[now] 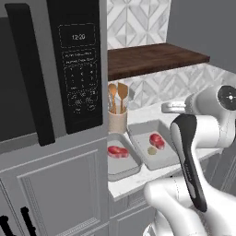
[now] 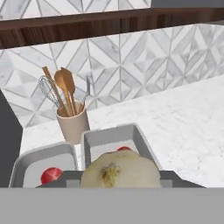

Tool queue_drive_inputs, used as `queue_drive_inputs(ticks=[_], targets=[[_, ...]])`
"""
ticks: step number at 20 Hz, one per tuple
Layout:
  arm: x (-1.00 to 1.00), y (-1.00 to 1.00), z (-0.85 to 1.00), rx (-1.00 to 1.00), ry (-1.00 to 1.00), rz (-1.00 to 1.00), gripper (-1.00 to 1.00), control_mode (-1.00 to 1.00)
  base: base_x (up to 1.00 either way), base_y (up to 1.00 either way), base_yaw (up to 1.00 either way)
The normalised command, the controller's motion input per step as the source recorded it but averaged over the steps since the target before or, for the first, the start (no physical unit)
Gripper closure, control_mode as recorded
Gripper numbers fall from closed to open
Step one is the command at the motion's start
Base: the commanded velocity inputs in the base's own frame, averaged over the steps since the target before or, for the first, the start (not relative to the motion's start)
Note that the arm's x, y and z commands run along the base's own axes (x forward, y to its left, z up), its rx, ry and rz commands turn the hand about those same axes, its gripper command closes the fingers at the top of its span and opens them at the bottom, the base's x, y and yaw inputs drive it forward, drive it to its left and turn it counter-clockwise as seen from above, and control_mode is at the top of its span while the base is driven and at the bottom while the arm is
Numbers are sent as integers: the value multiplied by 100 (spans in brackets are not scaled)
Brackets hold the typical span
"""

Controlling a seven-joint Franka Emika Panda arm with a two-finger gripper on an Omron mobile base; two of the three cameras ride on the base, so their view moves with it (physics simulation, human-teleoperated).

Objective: Place one garlic and one steak in each tupperware on the nearby counter, to pack two identical lunches.

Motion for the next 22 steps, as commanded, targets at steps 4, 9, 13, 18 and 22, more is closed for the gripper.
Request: queue_drive_inputs(ticks=[4, 9, 13, 18, 22], targets=[[0, 0, 0, 0, 0, 0, 100, 100, 31, 5, 65], [7, 45, -62, 0, 14, 43, 100, -100, 0, 0, 0], [0, 86, -65, -5, 20, 18, 100, -100, 0, 0, 0], [2, 32, -49, -2, 25, 16, 100, -100, 0, 0, 0], [22, 0, -53, 4, 19, 22, 100, -100, 0, 0, 0]])
